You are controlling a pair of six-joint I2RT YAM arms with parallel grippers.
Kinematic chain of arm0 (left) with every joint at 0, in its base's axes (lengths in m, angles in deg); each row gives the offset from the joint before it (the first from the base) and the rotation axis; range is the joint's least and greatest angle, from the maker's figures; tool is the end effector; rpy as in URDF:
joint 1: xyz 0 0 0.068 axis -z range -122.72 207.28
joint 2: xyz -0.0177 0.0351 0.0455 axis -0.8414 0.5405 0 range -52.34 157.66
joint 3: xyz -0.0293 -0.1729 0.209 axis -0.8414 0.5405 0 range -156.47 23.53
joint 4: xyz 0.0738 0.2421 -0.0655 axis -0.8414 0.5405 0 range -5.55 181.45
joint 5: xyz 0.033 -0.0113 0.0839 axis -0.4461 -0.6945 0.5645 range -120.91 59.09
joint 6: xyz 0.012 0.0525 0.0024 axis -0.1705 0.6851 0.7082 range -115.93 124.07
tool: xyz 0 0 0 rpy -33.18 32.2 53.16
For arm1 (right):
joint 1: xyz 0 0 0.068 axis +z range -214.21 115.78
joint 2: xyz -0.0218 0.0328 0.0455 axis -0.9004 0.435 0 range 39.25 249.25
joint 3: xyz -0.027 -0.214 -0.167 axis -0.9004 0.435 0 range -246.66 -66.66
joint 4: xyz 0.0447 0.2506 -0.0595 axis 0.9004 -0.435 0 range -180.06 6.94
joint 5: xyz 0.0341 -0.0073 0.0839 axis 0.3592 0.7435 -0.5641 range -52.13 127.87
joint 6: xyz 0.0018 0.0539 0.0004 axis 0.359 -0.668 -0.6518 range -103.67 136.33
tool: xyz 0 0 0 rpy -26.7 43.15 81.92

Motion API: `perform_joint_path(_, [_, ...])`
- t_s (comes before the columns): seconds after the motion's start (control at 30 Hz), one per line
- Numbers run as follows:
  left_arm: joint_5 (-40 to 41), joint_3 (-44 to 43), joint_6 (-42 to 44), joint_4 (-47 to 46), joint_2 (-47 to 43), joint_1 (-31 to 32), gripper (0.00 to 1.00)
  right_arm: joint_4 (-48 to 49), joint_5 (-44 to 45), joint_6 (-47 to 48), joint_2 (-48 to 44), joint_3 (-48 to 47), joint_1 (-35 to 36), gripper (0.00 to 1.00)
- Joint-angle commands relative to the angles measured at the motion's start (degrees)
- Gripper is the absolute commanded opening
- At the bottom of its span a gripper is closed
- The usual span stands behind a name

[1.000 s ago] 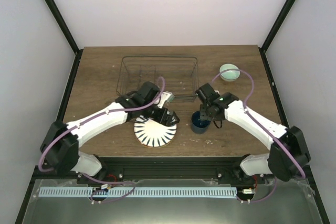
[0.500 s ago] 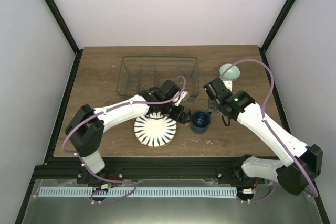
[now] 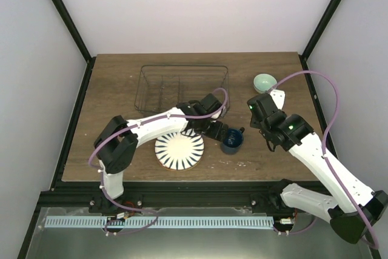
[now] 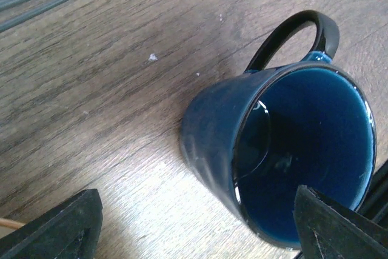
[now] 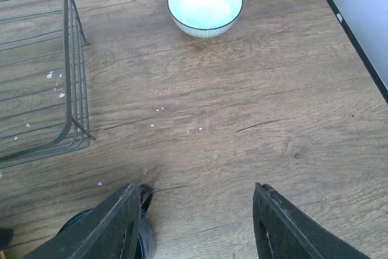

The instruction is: Load the mixed dishes into the dish rack

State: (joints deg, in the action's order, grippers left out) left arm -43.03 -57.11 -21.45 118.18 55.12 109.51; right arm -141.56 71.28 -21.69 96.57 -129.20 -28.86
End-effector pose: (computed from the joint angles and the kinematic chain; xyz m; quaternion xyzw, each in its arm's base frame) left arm 0.2381 -0.3195 0.2136 0.2482 0.9296 -0.2381 0.1327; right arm 0.1566 0.0870 0.3347 0.1117 0.9067 -0.0385 0.4049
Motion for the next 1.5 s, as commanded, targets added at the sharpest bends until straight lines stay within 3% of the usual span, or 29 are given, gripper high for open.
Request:
perform_joint_path(0.0, [4.9,-4.1,-2.8,3.2,2.6,2.2,0.87,1.4,2.4,0.3,-1.3,0.9,0.3,0.53])
perform_joint_path(0.27, [6.7,-6.2,-4.8,4.2,6.1,4.4,0.77,2.0,2.3,1.4,-3.2,2.6,0.4,0.53])
perform_joint_path(0.77, [7.0,-5.2,-4.3,3.7,7.0,6.8,0.26,3.6,-1.3,2.9,-5.0,4.0,0.4,0.53])
perform_joint_path(1.0, [8.9,-0.7,-3.7,0.7,0.9,7.4,0.0,8.9,-7.8,4.7,-5.5,6.8,0.3,0.54])
perform_joint_path(1.1, [12.0,1.6,-3.6,1.2,-4.6,7.5,0.0,10.6,-9.2,4.9,-6.0,7.4,0.3,0.54])
perform_joint_path(1.47, [38.5,12.2,-3.2,2.7,-28.6,7.5,0.0,18.7,-18.9,5.5,-4.9,12.9,0.2,0.54])
